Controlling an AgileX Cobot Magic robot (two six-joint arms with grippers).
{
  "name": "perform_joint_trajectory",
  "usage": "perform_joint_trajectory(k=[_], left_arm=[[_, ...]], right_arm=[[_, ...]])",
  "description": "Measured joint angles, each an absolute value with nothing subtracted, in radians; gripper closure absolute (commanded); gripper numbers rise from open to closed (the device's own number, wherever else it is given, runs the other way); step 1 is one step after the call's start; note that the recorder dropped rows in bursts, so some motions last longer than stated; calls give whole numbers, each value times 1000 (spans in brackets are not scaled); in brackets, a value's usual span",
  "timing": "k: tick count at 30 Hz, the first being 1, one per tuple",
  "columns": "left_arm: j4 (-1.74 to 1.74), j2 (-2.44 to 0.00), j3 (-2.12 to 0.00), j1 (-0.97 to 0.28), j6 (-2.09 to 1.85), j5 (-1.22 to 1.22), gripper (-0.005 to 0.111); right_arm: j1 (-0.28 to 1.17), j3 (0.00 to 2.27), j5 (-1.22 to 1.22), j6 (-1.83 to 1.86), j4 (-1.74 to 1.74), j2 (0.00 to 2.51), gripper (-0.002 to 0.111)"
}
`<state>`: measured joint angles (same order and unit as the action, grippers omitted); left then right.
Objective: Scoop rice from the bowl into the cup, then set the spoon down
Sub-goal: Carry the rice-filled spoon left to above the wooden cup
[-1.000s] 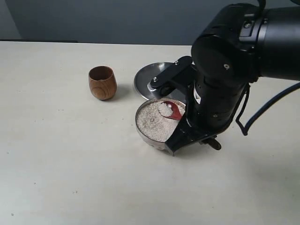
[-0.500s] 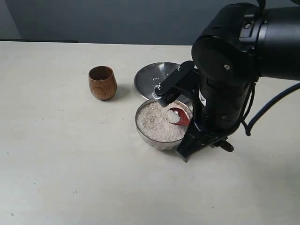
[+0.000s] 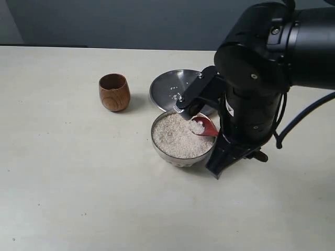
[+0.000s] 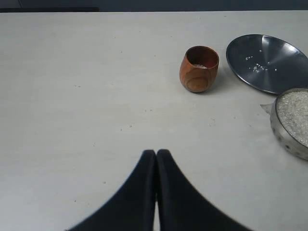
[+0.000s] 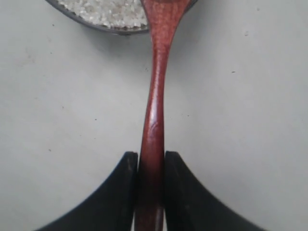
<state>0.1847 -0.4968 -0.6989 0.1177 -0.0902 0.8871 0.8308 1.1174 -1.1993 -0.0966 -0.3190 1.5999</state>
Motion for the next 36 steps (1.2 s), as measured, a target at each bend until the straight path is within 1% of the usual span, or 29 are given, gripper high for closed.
perform_joint_trajectory(k=[5,21,27,36], left_arm=[[185,-497,-699,118,-90,887,106],[185,-497,-699,118,-90,887,106],[185,-497,-699,118,-90,887,106],[185,-497,-699,118,-90,887,106]], right_arm=[[831,1117,-1177,-106,-310,1600,109],[831,1117,-969,-260,-180,1600,109],[831,1117,-854,-293,-102,1600,109],[814,1133,-624,-309,-104,1614,109]])
